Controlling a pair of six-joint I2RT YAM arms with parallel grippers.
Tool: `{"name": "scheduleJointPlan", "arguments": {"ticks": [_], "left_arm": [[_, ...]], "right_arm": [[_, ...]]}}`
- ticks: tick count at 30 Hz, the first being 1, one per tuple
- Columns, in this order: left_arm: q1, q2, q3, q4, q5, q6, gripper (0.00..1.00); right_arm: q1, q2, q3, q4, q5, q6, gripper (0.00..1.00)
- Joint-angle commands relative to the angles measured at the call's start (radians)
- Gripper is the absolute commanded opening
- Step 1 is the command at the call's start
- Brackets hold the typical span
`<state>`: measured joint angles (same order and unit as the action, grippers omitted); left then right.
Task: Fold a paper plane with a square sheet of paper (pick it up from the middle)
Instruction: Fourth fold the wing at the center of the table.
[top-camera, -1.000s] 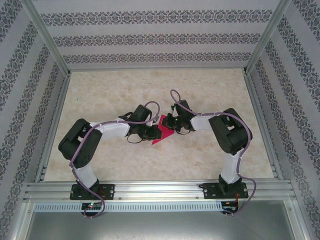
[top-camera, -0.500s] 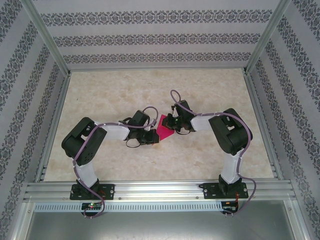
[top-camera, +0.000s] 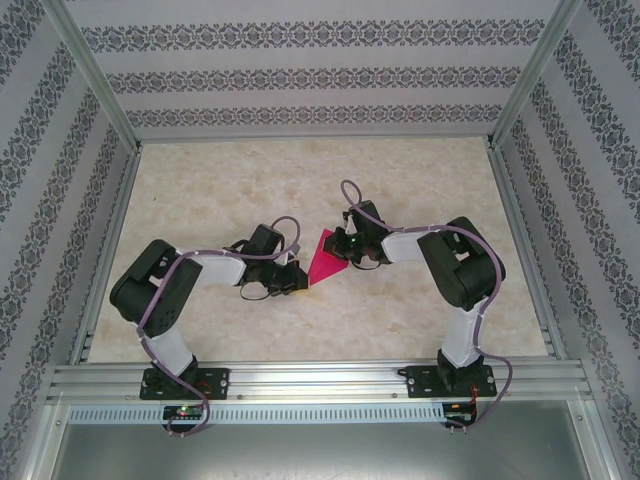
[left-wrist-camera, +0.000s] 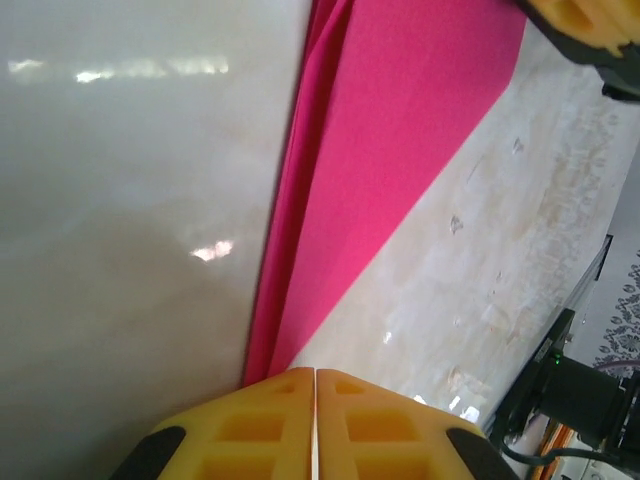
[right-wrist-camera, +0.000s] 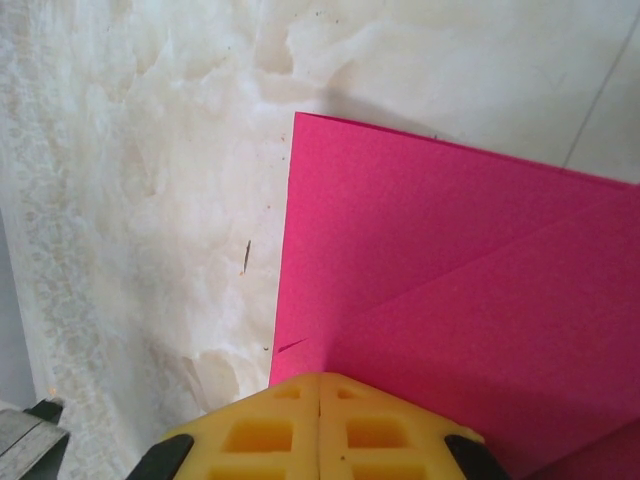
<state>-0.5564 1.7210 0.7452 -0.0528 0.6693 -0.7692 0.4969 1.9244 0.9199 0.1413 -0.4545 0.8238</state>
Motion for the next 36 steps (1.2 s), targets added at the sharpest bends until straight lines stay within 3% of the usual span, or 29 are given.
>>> {"name": "scheduleJointPlan", "arguments": {"ticks": [1, 5, 14, 17, 23, 36], "left_arm": [[0.013, -0.089, 0.064, -0.137, -0.022, 0.031, 0.12], [0.012, -0.108, 0.172, -0.243, -0.109, 0.095, 0.15], [-0.016, 0.117, 0.269, -0.052, 0.032, 0.057, 0.15], [-0.035, 0.179, 0.305, -0.076, -0.024, 0.066, 0.13], [-0.037, 0.214, 0.293, -0.12, -0.15, 0.073, 0.1], [-0.05, 0.217, 0.178, -0.098, -0.157, 0.084, 0.03]], "right_arm": [[-0.011, 0.045, -0.05, -0.111, 0.081, -0.027, 0.08], [-0.005, 0.037, -0.057, -0.101, 0.059, -0.039, 0.08], [0.015, 0.013, -0.095, -0.075, 0.045, -0.039, 0.09], [0.015, 0.019, -0.088, -0.078, 0.042, -0.038, 0.1], [0.013, 0.009, -0.08, -0.072, 0.03, -0.031, 0.1], [0.055, -0.072, -0.038, -0.05, -0.036, -0.035, 0.12]]}}
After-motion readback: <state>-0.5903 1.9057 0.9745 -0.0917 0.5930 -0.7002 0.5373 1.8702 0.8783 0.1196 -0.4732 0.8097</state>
